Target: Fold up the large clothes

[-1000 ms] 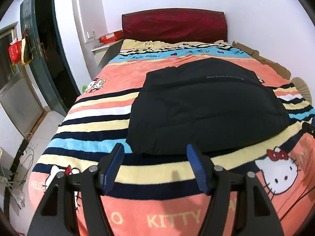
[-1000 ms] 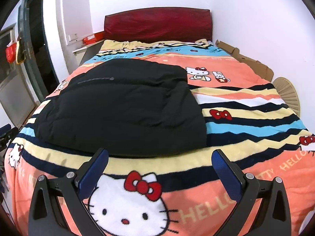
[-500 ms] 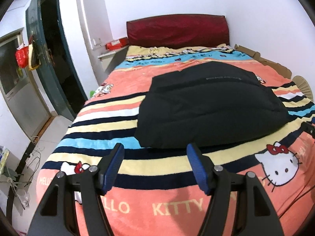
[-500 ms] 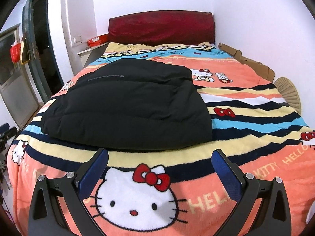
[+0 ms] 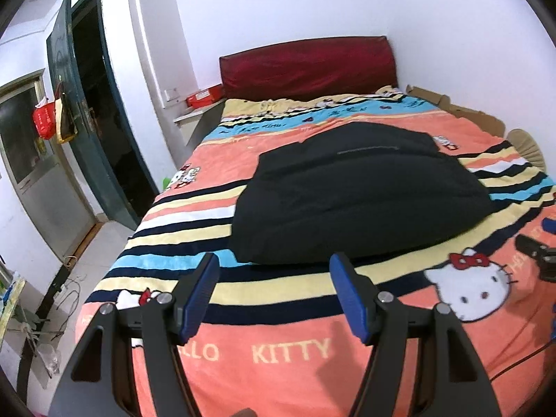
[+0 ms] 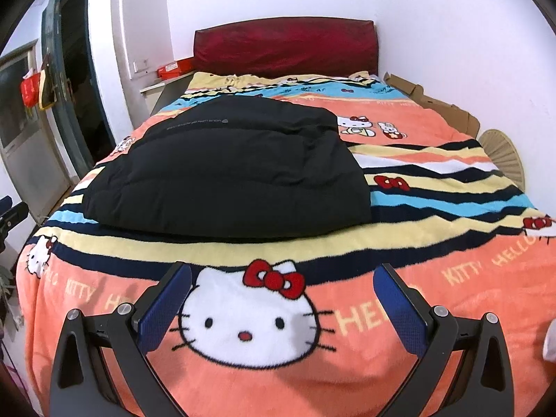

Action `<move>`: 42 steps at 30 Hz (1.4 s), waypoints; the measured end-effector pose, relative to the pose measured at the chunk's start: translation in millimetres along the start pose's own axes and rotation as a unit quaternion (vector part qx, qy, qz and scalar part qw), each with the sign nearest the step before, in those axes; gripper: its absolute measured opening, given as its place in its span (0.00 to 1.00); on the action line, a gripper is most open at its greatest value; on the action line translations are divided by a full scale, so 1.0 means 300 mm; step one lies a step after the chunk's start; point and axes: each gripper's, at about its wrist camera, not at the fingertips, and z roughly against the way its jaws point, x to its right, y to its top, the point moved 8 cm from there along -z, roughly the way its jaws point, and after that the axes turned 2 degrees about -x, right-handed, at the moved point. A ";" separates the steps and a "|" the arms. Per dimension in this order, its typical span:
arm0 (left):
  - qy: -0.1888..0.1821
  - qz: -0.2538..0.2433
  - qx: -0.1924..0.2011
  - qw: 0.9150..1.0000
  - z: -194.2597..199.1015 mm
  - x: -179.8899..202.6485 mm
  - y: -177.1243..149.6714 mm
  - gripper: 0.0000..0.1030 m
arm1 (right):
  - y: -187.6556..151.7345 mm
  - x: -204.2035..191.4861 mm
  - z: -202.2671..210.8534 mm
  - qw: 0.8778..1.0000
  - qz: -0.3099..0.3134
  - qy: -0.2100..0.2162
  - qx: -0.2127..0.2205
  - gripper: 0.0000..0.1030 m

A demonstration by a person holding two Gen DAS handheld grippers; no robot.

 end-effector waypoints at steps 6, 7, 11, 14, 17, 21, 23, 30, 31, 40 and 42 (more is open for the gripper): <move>-0.013 0.003 0.008 1.000 0.068 0.033 -0.002 0.63 | -0.003 -0.014 0.076 1.000 0.000 0.006 0.016 1.00; -0.016 0.003 0.010 1.000 0.080 0.038 -0.004 0.63 | -0.002 -0.019 0.094 1.000 0.002 0.007 0.020 1.00; -0.022 0.004 0.012 1.000 0.113 0.055 -0.017 0.63 | -0.001 -0.036 0.144 0.999 0.007 0.010 0.030 1.00; -0.026 0.005 0.014 1.000 0.140 0.068 -0.028 0.63 | -0.012 -0.048 0.178 0.999 0.009 0.015 0.035 1.00; -0.029 0.004 0.017 0.999 0.164 0.079 -0.037 0.63 | -0.021 -0.059 0.203 0.999 0.012 0.018 0.039 1.00; -0.034 0.003 0.021 0.999 0.195 0.095 -0.050 0.63 | -0.034 -0.071 0.231 0.999 0.014 0.019 0.041 1.00; -0.036 0.002 0.020 0.999 0.203 0.095 -0.059 0.63 | -0.038 -0.075 0.240 0.999 0.015 0.019 0.041 1.00; -0.043 0.004 0.009 0.999 0.220 0.103 -0.105 0.63 | -0.066 -0.103 0.284 0.999 0.016 0.019 0.043 1.00; -0.045 0.005 0.008 0.999 0.223 0.104 -0.109 0.63 | -0.069 -0.106 0.289 0.999 0.017 0.017 0.044 1.00; -0.049 0.018 0.008 0.999 0.258 0.100 -0.142 0.63 | -0.091 -0.113 0.337 0.998 0.027 -0.006 0.049 1.00; -0.047 0.018 0.007 0.999 0.264 0.103 -0.146 0.63 | -0.093 -0.111 0.350 0.998 0.033 -0.015 0.051 1.00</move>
